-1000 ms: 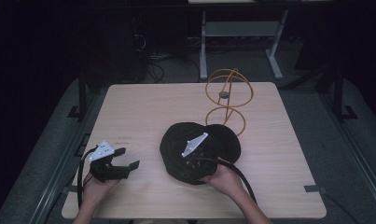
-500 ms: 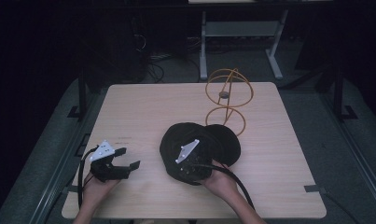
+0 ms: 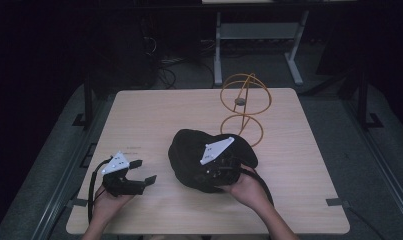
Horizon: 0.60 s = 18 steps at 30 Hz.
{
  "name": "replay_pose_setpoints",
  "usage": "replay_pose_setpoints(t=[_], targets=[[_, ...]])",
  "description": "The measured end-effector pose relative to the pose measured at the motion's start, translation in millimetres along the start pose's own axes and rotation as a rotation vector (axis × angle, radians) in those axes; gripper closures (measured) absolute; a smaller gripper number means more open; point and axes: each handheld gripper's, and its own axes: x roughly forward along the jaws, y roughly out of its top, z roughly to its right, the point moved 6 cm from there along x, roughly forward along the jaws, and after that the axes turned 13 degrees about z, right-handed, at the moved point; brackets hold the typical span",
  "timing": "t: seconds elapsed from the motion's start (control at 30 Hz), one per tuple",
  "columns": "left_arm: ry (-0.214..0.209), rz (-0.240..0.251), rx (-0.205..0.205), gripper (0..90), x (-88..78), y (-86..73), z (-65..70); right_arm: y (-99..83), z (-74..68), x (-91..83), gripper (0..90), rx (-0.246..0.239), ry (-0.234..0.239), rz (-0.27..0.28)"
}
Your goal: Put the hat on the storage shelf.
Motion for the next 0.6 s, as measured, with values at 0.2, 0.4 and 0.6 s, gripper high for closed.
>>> replay_pose_setpoints(t=[0.2, 0.4, 0.6], targets=[[-0.059, 0.013, 0.047, 17.5, 6.3, 10.2, 22.0, 20.6, -1.9, -20.6, 75.3, -0.004, 0.016, 0.079], [-0.127, 0.080, 0.069, 17.5, 15.9, 32.4, 44.4, 36.8, -2.3, -36.7, 75.5, -0.029, 0.007, 0.121], [-0.157, 0.124, 0.074, 17.4, 33.5, 54.6, 57.8, 44.9, -2.8, -43.5, 75.3, -0.026, 0.022, 0.136]])
